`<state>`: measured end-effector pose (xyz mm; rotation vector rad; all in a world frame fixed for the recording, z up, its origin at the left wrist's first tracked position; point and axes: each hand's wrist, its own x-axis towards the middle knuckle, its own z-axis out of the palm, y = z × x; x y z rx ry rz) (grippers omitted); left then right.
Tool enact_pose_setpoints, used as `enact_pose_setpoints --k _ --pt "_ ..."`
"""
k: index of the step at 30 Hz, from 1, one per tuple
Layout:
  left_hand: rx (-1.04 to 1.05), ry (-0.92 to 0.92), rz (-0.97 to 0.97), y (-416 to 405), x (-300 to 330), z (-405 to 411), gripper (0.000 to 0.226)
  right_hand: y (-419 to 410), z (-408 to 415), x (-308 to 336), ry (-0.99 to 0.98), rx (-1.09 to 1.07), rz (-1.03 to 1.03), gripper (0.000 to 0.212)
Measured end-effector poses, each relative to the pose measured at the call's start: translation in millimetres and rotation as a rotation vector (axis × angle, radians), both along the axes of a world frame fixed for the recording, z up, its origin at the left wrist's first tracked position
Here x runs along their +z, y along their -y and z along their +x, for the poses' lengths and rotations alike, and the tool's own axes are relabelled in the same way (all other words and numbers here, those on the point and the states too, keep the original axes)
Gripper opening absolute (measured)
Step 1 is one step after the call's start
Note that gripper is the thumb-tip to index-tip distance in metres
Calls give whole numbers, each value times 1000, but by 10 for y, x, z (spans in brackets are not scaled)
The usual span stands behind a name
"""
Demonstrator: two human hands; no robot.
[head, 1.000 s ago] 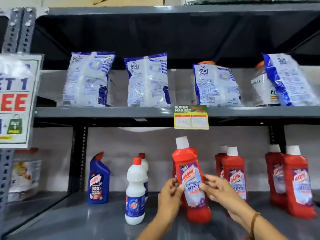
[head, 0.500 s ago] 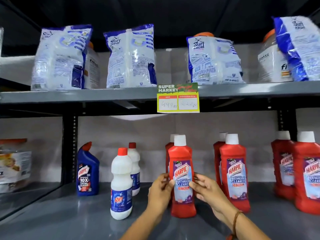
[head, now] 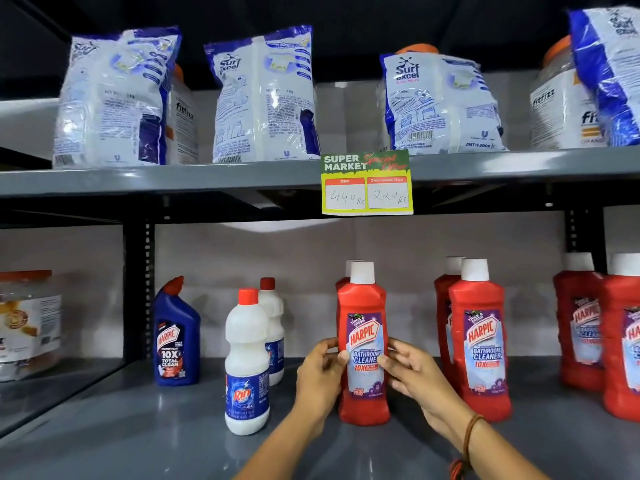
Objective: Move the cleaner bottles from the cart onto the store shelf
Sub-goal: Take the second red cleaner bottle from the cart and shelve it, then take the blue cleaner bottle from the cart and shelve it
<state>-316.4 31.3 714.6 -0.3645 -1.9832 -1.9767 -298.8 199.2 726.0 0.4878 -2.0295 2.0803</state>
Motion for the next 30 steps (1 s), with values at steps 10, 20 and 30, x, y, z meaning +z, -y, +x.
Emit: enact_pose_setpoints --k 10,20,30 --pt "107 -10 -101 105 43 209 34 155 160 6 -115 -276 44 56" --pt "209 -239 193 727 508 1014 33 1148 808 391 -302 -184 -215 43" --pt "342 -106 209 1978 -633 1793 31 2322 1385 -481 -125 25 -244 35"
